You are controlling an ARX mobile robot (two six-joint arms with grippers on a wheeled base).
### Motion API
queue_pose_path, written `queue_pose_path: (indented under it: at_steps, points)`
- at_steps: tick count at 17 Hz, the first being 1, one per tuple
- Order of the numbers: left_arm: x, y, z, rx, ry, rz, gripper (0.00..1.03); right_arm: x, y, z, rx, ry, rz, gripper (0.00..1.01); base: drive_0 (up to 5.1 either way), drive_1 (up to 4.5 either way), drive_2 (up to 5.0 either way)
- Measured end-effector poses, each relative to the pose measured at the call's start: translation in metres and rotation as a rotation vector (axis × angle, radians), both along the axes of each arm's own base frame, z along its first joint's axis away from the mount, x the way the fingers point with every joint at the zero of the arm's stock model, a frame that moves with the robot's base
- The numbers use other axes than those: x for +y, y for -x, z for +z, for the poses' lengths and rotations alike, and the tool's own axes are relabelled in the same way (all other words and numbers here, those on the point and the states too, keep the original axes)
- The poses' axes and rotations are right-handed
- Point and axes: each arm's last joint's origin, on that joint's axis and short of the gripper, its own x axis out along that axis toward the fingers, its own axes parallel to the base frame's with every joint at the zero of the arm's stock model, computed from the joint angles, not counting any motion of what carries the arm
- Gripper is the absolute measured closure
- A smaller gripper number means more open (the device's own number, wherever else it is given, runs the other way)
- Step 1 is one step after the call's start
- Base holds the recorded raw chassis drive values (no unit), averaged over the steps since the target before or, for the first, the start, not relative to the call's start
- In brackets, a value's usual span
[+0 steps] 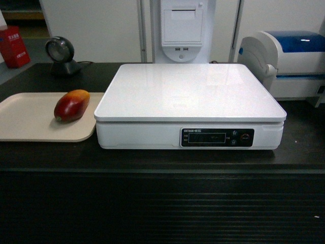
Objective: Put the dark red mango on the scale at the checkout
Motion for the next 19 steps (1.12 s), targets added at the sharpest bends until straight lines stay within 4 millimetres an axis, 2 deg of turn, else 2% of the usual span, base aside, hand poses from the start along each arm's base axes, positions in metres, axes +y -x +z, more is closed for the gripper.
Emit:
queue_pose_path:
  at_steps: [19]
  points:
    - [0.0,0.0,-0.0001,0.001,0.0,0.0,0.05,0.0,0.0,0.0,0.0,0.0,0.0,0.03,0.0,0.0,0.0]
